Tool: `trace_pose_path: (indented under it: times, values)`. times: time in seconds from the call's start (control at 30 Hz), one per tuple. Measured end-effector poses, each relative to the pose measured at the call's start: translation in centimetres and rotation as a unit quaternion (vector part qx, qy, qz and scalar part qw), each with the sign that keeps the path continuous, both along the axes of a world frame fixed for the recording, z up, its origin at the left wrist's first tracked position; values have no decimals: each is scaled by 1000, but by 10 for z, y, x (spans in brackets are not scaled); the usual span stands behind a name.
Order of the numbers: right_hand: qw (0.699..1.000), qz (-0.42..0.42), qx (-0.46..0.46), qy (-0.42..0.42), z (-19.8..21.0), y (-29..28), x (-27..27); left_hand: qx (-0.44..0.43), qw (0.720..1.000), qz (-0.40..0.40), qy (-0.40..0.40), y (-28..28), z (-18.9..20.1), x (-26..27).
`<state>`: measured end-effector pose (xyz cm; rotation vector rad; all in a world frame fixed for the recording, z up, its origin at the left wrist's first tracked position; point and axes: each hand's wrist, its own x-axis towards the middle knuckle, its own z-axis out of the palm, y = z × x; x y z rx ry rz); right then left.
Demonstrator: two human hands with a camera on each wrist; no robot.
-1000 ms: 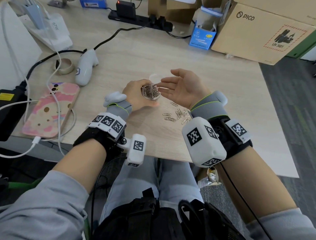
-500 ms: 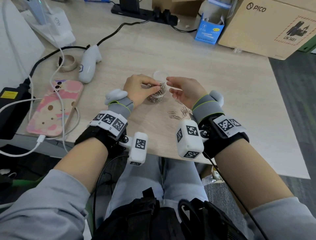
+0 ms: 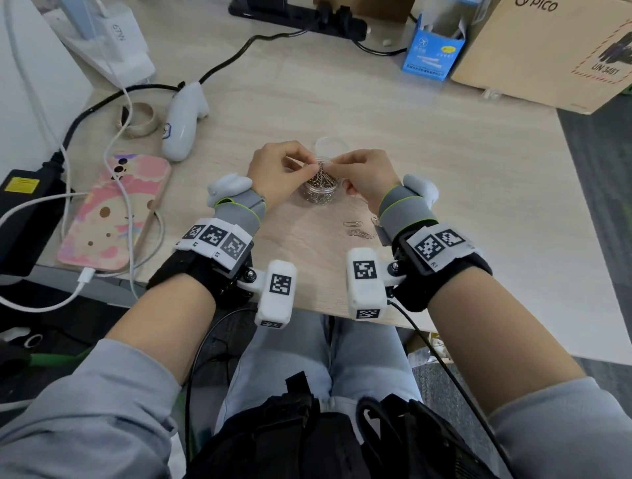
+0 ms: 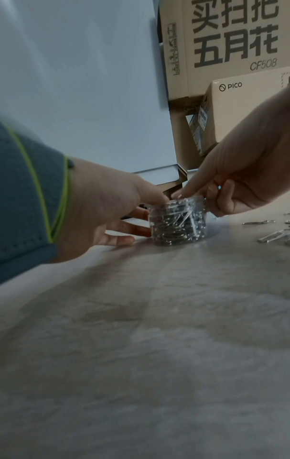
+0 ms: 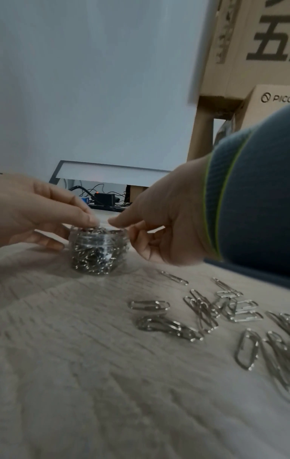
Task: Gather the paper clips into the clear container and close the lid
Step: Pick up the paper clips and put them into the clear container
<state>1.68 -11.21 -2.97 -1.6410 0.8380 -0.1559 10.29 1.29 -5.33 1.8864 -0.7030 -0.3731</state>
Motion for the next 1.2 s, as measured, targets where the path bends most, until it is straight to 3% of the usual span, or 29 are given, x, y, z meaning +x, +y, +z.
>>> trace_pose_path:
  times: [0.1,0.23,0.33,0.43,0.7,0.8,0.93,1.07,1.2]
  values:
    - [997,-47,52,-45,2,-5,-4,-13,1000,16,2,0,4,-7]
    - [992,-103,33,-61,2,-19,-19,16,1000,-12,-17,-8,11,-14]
    - [993,-101,-2,-61,1,-29,-35,48,998,-30,-23,-12,11,-19]
    - [993,-96,-45,-52,-2,-32,-48,20,999,-16,-23,-14,12,-22]
    - [987,-84,-135,-28,2,-51,-99,-19,984,-28,-173,-25,32,-48]
    - [985,-63,-158,11,-1,-53,-111,-21,988,-100,-113,-34,35,-64]
    - [985,-22,-163,57,-8,-47,-126,133,961,-188,-151,-61,25,-84]
    - [977,39,-195,83,-10,-45,-138,294,917,-194,-186,-89,11,-88]
    - [976,50,-196,79,-13,-44,-140,338,908,-163,-184,-88,1,-89]
